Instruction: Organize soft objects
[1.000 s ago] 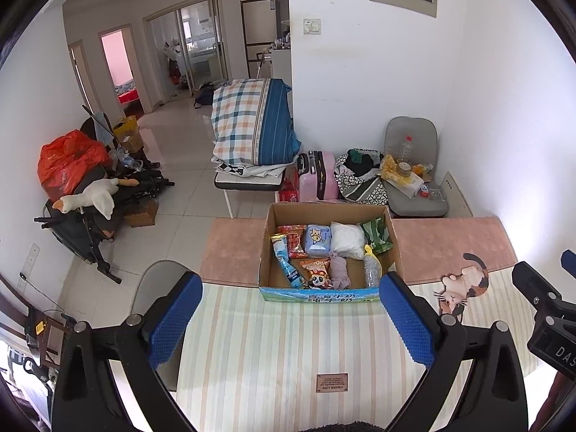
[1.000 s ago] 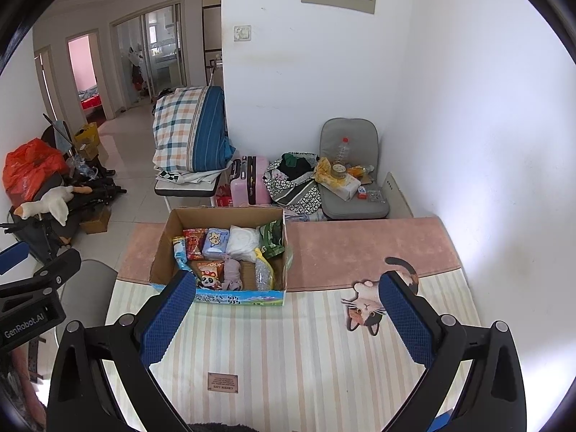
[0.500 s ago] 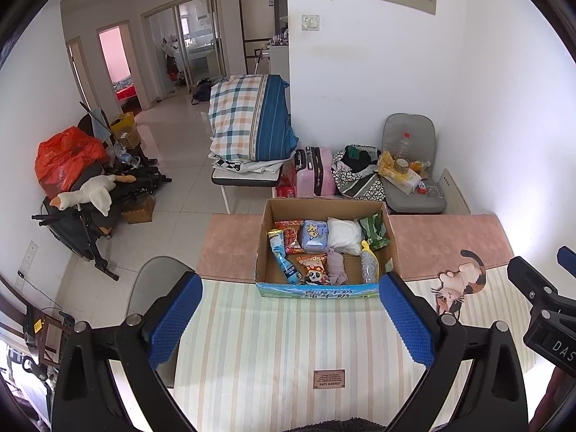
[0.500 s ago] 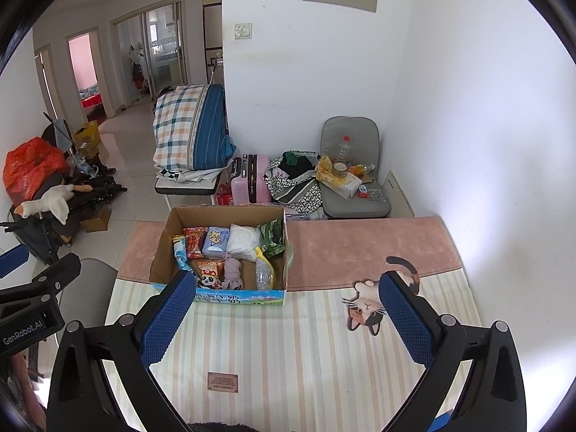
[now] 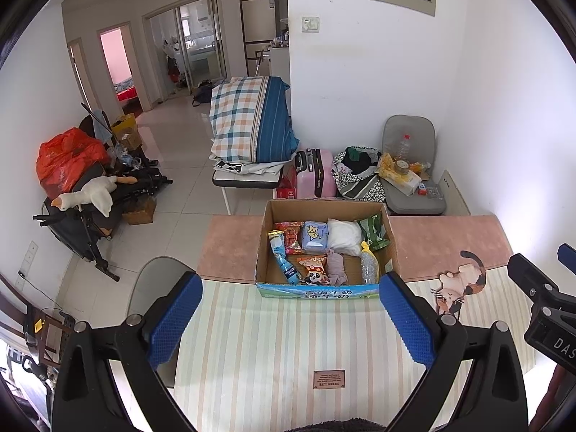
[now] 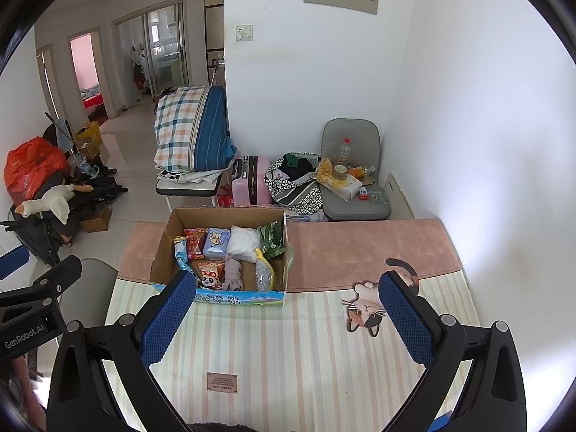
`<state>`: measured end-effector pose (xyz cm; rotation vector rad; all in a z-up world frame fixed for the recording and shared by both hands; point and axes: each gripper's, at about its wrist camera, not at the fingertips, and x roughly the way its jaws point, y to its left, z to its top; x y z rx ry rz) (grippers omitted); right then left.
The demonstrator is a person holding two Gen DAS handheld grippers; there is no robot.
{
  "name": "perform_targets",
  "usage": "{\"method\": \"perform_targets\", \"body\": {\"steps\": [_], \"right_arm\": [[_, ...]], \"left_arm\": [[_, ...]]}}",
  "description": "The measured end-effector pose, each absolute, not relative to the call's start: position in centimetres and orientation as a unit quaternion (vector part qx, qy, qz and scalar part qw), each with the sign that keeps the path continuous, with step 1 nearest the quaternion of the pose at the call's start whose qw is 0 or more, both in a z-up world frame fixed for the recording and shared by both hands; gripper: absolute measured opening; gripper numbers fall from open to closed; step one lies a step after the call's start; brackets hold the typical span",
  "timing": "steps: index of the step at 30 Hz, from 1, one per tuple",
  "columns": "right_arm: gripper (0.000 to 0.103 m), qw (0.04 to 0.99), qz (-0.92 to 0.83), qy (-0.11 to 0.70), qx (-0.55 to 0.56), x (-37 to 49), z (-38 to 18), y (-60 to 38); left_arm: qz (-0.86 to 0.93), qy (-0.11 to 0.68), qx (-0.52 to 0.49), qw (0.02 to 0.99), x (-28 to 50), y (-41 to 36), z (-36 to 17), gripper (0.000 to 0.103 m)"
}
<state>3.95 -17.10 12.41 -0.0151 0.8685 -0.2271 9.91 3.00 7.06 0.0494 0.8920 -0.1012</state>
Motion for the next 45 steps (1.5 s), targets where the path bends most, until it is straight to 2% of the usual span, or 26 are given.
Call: {"method": "perform_targets", "body": {"steps": [45], "right_arm": [[0.103, 0.902, -0.102, 0.42, -0.01, 3.2, 13.2, -17.4]], "left_arm": [[-0.061, 0.429, 0.026, 0.901, 9.6, 2.2, 8.0, 0.101]]}}
